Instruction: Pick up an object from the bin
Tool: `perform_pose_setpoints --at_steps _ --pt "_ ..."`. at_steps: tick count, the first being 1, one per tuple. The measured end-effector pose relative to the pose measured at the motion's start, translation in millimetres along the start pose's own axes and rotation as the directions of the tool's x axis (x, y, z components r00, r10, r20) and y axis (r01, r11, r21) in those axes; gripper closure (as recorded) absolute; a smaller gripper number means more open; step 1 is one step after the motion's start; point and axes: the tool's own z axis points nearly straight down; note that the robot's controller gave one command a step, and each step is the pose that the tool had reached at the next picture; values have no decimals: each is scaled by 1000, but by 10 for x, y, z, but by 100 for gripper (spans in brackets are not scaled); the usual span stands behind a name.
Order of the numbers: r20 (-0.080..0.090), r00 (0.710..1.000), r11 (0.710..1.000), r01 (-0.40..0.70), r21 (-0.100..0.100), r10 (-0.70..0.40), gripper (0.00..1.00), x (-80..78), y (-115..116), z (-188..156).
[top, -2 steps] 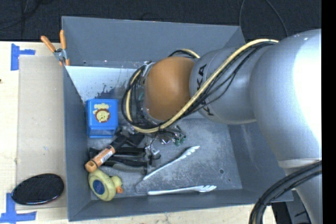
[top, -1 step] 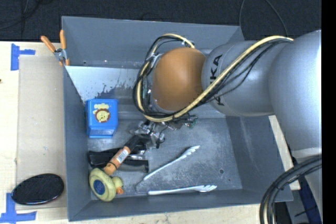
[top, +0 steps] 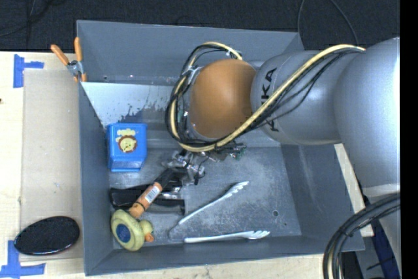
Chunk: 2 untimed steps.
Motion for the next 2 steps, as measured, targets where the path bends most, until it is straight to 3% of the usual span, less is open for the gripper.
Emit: perform_pose_setpoints --at_steps 2 --pt "-8 1000 1000 -4 -9 3 100 20 30 -236"
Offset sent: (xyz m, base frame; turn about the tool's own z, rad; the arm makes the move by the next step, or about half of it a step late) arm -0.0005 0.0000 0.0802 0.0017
